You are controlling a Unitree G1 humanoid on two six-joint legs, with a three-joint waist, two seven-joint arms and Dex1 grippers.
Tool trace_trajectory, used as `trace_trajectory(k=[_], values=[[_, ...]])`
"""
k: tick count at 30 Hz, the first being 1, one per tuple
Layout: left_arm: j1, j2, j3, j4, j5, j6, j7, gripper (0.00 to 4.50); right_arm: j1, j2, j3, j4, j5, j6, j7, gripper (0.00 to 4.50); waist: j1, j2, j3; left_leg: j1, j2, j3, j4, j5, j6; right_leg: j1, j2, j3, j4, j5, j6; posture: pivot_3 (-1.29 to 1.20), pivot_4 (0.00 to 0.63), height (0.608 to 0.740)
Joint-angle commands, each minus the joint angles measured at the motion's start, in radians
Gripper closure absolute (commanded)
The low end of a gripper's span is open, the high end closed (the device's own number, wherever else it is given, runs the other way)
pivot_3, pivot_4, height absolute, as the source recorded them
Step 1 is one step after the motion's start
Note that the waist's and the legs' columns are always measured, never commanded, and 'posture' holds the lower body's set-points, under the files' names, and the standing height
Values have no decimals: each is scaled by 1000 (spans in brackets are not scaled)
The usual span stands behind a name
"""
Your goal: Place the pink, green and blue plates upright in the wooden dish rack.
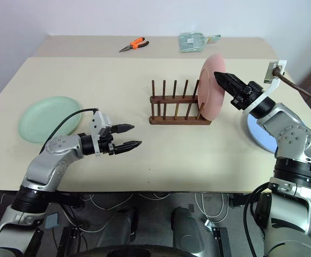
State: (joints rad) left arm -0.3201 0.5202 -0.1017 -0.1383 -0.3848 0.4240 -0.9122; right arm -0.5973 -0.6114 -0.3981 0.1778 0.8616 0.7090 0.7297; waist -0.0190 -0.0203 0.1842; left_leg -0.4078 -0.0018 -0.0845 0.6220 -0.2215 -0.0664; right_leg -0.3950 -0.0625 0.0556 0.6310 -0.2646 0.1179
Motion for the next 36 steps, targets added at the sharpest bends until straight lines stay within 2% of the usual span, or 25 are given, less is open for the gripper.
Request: trace_trajectory(k=[1, 3, 7, 9, 11, 12, 15, 19, 23, 26, 30, 33, 36], values=[[-4, -5, 41, -10, -16, 17, 34, 59, -9, -48, 31, -60, -173, -189, -25, 1141, 0, 0, 0, 0, 0, 0, 0, 0, 0, 0, 0, 0, 0, 0, 0, 0, 150, 740], [-9, -7, 57, 2, 0, -7, 58, 59, -7, -62, 35, -73, -226, -245, -41, 1141, 1, 0, 0, 0, 0, 0, 0, 0, 0, 0, 0, 0, 0, 0, 0, 0, 150, 740], [-59, -27, 221, 106, 45, -65, 277, 59, -4, -141, 23, -170, -334, -333, -75, 1141, 3, 1, 1, 0, 0, 0, 0, 0, 0, -1, 0, 0, 0, 0, 0, 0, 150, 740], [-93, -28, 309, 166, 91, -91, 433, 0, 15, -179, 35, -261, -324, -318, -39, 608, 0, 1, 1, 0, 0, 0, 0, 0, 0, -1, 0, 0, 0, 0, 0, 0, 150, 740], [-123, -40, 424, 210, 53, -60, 543, 0, 28, -195, 56, -355, -298, -287, -20, 39, -2, 1, 1, 0, 0, 0, 0, 0, 0, -1, 0, 0, 0, 0, 0, 0, 150, 740], [-128, -44, 454, 217, 34, -53, 561, 0, 31, -195, 63, -381, -291, -275, -21, 39, -4, 1, 1, 0, 0, 0, 0, 0, 0, -1, 0, 0, 0, 0, 0, 0, 150, 740], [-128, -34, 516, 246, 78, -70, 671, 0, 61, -202, 137, -497, -288, -241, 14, 39, -1, 1, 1, 0, 0, 0, 0, 0, 0, 0, 0, 0, 1, 0, 1, 0, 150, 740], [-128, -3, 634, 350, 176, -1, 958, 0, 92, -156, 406, -636, -400, -243, 36, 39, -3, 0, 0, 0, 0, 0, 1, 0, 0, 0, 0, 0, 1, 0, 1, 0, 150, 740], [-86, -58, 741, 295, 91, 114, 1047, 0, 131, -53, 570, -611, -522, -324, 12, 39, 1, -2, 0, 0, 0, -1, 1, 0, 0, -1, 0, 0, 1, 0, 1, 0, 150, 740], [-81, -123, 815, 226, -32, 250, 1067, 0, 149, -6, 608, -583, -554, -352, 18, 39, 15, -3, 0, -1, -1, -1, 2, 0, 0, 0, -1, -1, 1, 0, 1, 0, 150, 740], [-74, -174, 856, 162, -127, 346, 1072, 0, 160, 22, 624, -562, -582, -379, 33, 39, 20, -6, 0, 0, -1, -3, 5, 0, 0, 2, -1, -2, 1, 1, 1, 0, 150, 740], [-79, -197, 877, 144, -183, 391, 1082, 810, 162, 37, 625, -547, -600, -395, 34, 0, 9, -6, -1, 0, -1, -3, 5, 0, 0, 2, -1, -2, 1, 1, 1, 0, 150, 740], [-89, -208, 902, 145, -215, 405, 1108, 2222, 164, 47, 622, -539, -621, -406, 32, 0, 5, -6, -1, 0, -1, -3, 5, 0, 0, 2, -1, -2, 1, 1, 1, 0, 150, 740]])
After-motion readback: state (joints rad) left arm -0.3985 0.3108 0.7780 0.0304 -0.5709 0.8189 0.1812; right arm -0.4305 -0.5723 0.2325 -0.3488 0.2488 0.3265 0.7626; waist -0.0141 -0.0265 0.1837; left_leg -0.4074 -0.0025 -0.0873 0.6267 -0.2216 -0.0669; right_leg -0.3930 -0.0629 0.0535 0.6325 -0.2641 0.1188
